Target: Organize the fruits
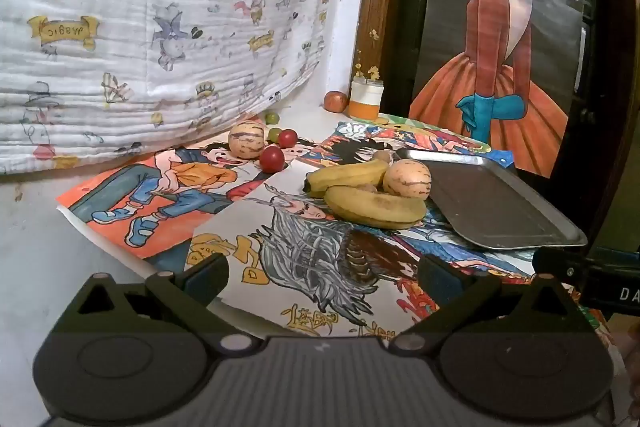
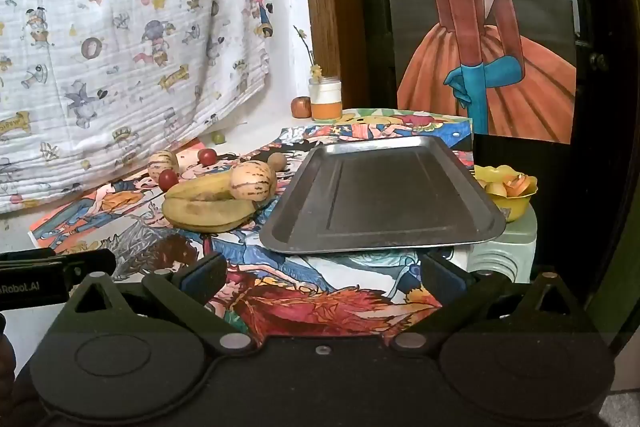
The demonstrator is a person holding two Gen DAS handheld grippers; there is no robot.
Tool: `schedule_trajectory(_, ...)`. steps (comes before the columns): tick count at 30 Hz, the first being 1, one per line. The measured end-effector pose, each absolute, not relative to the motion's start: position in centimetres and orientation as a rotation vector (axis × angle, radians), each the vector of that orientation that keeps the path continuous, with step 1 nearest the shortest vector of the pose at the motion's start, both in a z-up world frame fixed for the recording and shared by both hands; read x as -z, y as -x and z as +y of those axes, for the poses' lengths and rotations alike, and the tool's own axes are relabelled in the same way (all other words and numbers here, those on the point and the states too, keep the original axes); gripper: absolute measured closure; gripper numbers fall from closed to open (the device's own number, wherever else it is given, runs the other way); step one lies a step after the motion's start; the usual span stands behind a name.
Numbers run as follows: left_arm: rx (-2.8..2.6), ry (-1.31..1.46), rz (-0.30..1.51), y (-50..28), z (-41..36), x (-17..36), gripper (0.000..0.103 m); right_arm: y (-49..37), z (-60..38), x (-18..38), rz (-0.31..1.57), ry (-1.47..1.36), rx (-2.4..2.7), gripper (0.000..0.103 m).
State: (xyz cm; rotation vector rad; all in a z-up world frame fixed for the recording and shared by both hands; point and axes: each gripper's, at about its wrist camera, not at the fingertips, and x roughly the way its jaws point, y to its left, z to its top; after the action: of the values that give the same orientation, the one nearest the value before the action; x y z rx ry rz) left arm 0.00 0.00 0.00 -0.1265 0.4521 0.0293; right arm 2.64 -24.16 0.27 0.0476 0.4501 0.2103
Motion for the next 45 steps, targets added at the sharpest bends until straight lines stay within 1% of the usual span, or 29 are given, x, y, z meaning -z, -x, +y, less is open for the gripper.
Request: schedule_trajectory(45,-0.025,0.134,0.467,-0.13,-0.06,0.27,0.0,-2.68,-24.13,-0.17,0.456,-0.051,-0.211,0.001)
